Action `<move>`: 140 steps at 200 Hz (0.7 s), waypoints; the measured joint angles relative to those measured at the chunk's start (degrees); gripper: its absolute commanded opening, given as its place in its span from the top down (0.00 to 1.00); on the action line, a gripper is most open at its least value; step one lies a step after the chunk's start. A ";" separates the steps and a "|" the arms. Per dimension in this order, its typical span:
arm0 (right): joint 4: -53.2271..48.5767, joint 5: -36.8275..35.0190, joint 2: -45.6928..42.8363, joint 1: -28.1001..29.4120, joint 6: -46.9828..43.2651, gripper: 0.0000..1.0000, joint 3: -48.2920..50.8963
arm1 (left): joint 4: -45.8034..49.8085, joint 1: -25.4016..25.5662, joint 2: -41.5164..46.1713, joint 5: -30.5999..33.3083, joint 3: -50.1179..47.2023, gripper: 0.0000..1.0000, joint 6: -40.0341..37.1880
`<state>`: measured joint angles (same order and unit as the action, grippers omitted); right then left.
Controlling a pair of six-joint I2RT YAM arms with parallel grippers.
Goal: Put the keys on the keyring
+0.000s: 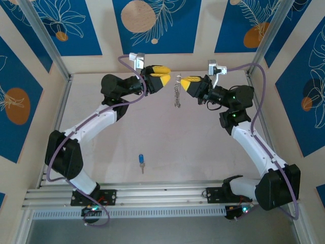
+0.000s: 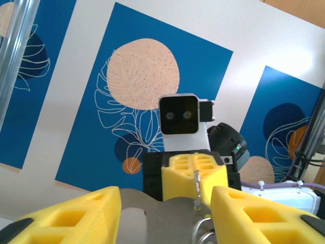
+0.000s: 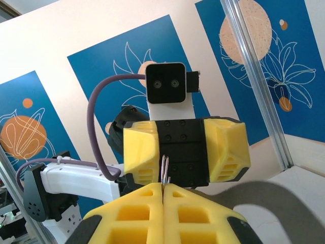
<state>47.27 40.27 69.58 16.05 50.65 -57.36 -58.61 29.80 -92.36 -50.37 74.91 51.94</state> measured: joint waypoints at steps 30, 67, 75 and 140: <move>0.17 -0.57 1.51 0.46 0.20 1.00 -0.02 | -2.14 0.26 -0.22 -0.87 0.00 0.57 1.36; 0.39 -1.22 2.16 0.50 0.42 1.00 -0.02 | -2.73 0.81 -0.83 -1.90 0.02 0.59 2.16; 0.48 -1.29 2.16 0.50 0.42 1.00 -0.02 | -2.73 0.87 -0.90 -2.01 0.00 0.59 2.19; 1.27 -1.33 2.25 0.61 0.39 1.00 -0.07 | -2.73 1.14 -1.92 -2.12 0.02 0.62 2.16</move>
<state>48.53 38.94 71.83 16.67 51.05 -57.43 -61.34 30.94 -94.28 -52.49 74.94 54.11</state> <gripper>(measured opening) 0.066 0.392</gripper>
